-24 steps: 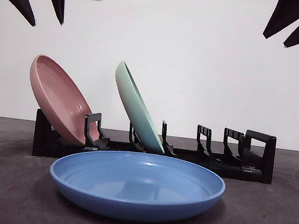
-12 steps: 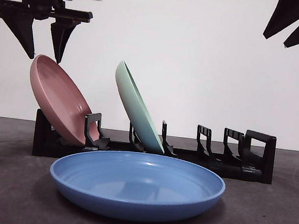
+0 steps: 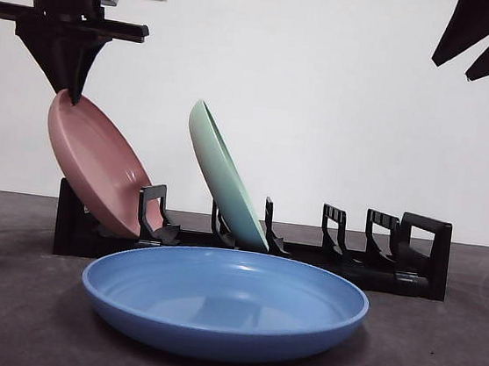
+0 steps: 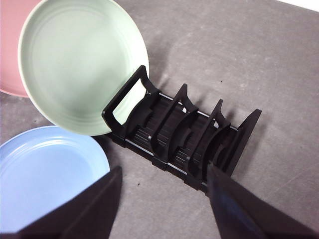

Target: Place the plate

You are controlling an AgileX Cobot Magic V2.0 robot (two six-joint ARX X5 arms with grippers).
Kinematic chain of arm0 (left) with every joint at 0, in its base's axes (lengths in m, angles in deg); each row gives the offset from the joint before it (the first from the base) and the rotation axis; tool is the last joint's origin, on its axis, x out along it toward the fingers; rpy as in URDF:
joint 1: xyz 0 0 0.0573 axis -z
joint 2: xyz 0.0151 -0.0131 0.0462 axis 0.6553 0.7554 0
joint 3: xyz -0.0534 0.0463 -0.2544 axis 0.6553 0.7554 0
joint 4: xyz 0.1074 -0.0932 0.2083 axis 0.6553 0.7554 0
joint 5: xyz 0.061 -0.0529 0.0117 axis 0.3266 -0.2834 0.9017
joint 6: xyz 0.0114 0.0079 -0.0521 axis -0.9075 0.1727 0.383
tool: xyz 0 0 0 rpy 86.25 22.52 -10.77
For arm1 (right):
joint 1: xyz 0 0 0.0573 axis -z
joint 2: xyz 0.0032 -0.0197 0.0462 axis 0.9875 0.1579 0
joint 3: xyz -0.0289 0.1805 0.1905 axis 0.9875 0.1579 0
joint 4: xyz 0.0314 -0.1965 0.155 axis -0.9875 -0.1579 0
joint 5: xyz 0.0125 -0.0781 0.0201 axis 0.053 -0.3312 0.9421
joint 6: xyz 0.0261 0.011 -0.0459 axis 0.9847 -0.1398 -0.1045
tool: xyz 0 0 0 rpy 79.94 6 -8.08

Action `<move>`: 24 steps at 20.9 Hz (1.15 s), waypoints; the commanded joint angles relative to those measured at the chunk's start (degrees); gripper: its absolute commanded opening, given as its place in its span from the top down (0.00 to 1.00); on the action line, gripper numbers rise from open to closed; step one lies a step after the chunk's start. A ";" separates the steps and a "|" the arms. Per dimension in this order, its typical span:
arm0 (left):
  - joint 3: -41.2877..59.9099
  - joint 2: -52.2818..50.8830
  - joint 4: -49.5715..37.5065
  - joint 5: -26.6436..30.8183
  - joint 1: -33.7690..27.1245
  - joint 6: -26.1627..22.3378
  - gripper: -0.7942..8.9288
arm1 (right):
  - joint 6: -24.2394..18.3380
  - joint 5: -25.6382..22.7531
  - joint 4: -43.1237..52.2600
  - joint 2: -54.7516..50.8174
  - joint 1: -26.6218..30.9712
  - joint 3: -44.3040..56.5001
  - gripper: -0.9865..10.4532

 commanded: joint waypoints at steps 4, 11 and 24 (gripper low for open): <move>-3.82 1.22 2.38 1.46 0.26 -0.70 0.91 | -0.50 -0.02 -0.13 0.24 -0.28 -0.98 0.68; -12.07 1.11 9.38 9.94 0.02 -4.83 0.91 | -0.50 -0.02 -0.24 0.24 -0.28 -0.98 0.68; -18.97 -5.97 18.53 8.61 -2.73 -7.91 0.91 | -0.52 -0.02 -0.55 0.24 -0.28 -0.98 0.68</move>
